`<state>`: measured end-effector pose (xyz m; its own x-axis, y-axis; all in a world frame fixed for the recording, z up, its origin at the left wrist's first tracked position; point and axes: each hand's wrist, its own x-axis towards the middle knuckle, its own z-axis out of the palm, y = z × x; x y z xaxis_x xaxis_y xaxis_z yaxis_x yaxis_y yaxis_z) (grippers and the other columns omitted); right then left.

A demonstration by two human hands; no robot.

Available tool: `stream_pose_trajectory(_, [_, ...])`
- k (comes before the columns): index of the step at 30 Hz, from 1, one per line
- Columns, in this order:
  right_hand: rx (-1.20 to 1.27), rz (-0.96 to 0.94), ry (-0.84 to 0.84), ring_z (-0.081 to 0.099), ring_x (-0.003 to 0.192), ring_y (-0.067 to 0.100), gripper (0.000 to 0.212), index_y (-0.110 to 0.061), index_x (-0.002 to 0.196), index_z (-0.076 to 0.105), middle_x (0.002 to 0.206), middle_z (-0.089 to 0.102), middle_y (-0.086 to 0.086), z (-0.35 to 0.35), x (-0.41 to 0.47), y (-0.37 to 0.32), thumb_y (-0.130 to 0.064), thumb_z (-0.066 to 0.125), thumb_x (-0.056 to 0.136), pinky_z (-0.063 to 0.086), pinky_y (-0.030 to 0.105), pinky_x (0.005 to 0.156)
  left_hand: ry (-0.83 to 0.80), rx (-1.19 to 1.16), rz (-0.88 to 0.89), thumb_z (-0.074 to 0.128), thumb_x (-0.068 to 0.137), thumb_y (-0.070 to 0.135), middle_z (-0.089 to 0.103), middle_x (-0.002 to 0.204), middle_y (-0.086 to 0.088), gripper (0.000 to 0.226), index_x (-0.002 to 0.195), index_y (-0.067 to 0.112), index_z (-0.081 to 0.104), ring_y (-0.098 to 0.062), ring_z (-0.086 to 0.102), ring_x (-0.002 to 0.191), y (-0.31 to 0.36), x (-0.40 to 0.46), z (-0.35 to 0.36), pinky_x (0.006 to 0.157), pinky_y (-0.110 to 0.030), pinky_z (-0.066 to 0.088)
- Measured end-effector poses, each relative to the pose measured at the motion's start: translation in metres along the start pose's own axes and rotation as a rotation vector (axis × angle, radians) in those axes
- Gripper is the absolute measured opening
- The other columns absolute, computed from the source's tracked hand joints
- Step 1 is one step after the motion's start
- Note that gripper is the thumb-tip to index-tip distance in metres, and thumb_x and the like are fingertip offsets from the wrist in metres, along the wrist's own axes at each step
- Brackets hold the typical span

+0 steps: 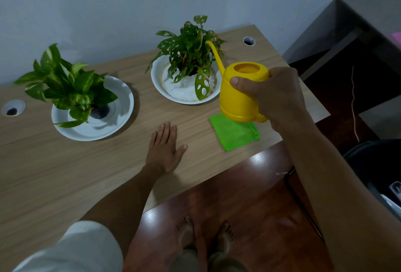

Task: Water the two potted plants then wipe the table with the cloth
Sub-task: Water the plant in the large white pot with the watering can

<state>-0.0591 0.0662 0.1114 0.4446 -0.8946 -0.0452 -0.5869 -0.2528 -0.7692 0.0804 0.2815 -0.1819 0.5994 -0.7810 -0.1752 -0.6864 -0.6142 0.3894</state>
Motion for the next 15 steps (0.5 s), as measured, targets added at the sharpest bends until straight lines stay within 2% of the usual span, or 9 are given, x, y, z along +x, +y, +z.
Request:
stream_pose_trajectory(4, [-0.001, 0.005, -0.02, 0.057, 0.062, 0.018, 0.068, -0.003, 0.082, 0.068, 0.072, 0.06, 0.008, 0.001, -0.001, -0.002, -0.063, 0.091, 0.061, 0.043, 0.03, 0.057, -0.007, 0.006, -0.007, 0.025, 0.103, 0.066, -0.008, 0.174, -0.007, 0.082, 0.166, 0.019, 0.002, -0.021, -0.013, 0.16, 0.0, 0.0, 0.0, 0.129, -0.043, -0.008])
stream_pose_trajectory(7, [-0.002, 0.006, -0.033, 0.058, 0.063, 0.019, 0.075, -0.003, 0.084, 0.068, 0.075, 0.063, 0.011, 0.004, -0.003, -0.005, -0.069, 0.089, 0.055, 0.044, 0.032, 0.056, -0.01, 0.007, -0.012, 0.023, 0.103, 0.067, -0.009, 0.174, -0.006, 0.082, 0.166, 0.019, 0.001, -0.02, -0.015, 0.16, 0.001, 0.0, 0.0, 0.129, -0.044, -0.009])
stream_pose_trajectory(10, [-0.014, -0.012, -0.048, 0.06, 0.065, 0.021, 0.079, 0.004, 0.09, 0.069, 0.078, 0.065, 0.016, 0.006, -0.006, -0.011, -0.066, 0.09, 0.059, 0.045, 0.037, 0.055, -0.003, 0.0, -0.009, 0.023, 0.103, 0.067, -0.008, 0.174, -0.006, 0.082, 0.166, 0.019, 0.002, -0.02, -0.014, 0.16, 0.001, -0.001, 0.0, 0.129, -0.045, -0.008])
stream_pose_trajectory(12, [-0.03, -0.049, -0.053, 0.067, 0.069, 0.025, 0.081, 0.006, 0.094, 0.071, 0.084, 0.07, 0.02, 0.008, -0.008, -0.016, -0.066, 0.09, 0.062, 0.051, 0.041, 0.057, 0.004, 0.003, -0.005, 0.022, 0.103, 0.068, -0.007, 0.174, -0.007, 0.082, 0.166, 0.018, 0.003, -0.021, -0.012, 0.16, 0.001, -0.001, 0.0, 0.129, -0.045, -0.007])
stream_pose_trajectory(15, [-0.04, -0.086, -0.039, 0.073, 0.084, 0.032, 0.08, 0.006, 0.098, 0.072, 0.097, 0.073, 0.024, 0.01, -0.008, -0.021, -0.064, 0.088, 0.066, 0.057, 0.045, 0.063, 0.01, 0.004, 0.001, 0.023, 0.103, 0.067, -0.004, 0.174, -0.008, 0.082, 0.166, 0.018, 0.005, -0.022, -0.01, 0.161, 0.0, 0.0, 0.002, 0.129, -0.045, -0.006])
